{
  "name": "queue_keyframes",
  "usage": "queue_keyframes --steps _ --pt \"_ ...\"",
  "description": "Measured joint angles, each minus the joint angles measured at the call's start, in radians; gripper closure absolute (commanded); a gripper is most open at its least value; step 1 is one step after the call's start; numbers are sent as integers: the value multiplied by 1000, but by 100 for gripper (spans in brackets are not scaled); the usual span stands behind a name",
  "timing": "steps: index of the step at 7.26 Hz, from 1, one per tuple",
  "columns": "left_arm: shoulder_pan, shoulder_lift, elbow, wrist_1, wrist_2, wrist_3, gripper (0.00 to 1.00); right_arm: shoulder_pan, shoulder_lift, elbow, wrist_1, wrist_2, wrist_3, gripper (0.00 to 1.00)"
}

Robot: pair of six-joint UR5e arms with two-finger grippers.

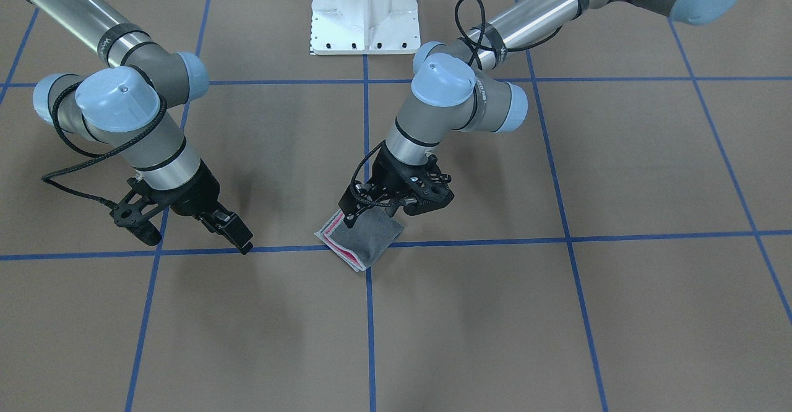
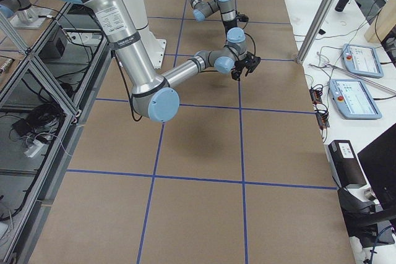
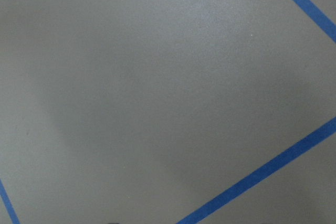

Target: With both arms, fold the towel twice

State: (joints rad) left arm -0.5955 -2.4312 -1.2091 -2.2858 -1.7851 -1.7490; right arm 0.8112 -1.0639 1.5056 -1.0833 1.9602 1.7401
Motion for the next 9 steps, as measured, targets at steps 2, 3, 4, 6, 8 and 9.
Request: queue_keyframes --steps 2,3,4,6,8,9 --pt "10 -31 78 -46 16 4 0 4 -3 1 -2 2 -1 7" --pt "10 -37 105 -62 19 6 0 4 -6 1 -2 2 -1 7" --pt "11 -39 118 -69 19 8 0 5 -8 1 -1 2 -1 7" --pt "10 -41 130 -71 19 13 0 5 -8 1 -2 2 -1 7" --pt "6 -42 120 -68 17 36 0 8 -9 1 -3 3 -1 1" --pt "-2 -41 93 -63 11 40 0 15 -10 1 -3 9 -2 1"
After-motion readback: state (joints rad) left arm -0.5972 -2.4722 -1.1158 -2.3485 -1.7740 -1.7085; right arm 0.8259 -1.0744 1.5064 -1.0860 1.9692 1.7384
